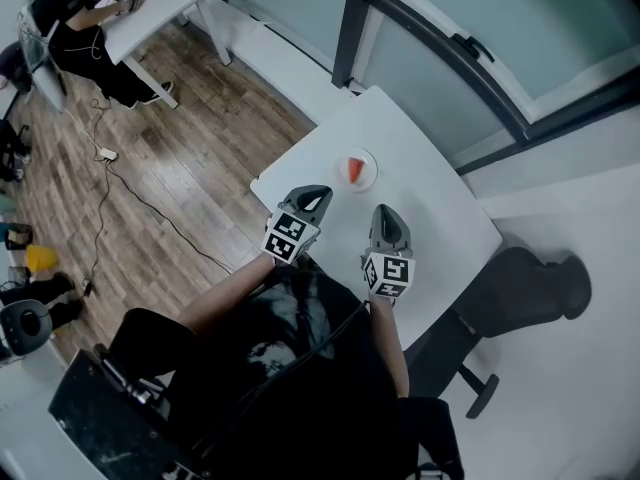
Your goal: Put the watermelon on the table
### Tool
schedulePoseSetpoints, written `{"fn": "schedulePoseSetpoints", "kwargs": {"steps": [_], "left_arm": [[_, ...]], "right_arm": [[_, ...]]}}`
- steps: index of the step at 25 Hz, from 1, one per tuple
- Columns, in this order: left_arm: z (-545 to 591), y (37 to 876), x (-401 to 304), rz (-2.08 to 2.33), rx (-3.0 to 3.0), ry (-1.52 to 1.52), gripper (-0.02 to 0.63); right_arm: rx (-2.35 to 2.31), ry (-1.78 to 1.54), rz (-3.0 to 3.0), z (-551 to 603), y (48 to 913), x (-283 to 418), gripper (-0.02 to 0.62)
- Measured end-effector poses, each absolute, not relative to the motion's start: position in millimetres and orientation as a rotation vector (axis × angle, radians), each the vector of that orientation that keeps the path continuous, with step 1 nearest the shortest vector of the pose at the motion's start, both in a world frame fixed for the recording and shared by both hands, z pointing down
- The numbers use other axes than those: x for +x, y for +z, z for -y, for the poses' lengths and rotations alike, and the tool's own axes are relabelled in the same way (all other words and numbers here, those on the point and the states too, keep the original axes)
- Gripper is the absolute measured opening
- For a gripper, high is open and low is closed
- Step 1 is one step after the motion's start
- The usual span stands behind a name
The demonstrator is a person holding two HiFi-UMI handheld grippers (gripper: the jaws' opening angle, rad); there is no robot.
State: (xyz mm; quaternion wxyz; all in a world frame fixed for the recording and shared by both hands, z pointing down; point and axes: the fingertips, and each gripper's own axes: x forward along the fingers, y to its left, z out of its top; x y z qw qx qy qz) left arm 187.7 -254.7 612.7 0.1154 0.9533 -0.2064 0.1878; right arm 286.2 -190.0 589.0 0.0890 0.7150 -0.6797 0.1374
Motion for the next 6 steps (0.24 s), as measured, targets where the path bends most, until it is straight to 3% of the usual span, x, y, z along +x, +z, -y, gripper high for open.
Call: {"fn": "schedulePoseSetpoints", "kwargs": {"steps": [6], "left_arm": [[244.7, 616.0, 184.1, 0.567, 2.794, 0.574, 0.006]], "right_arm": [[2.123, 0.426, 2.021, 186.5, 592.4, 279.0, 0.011]]}}
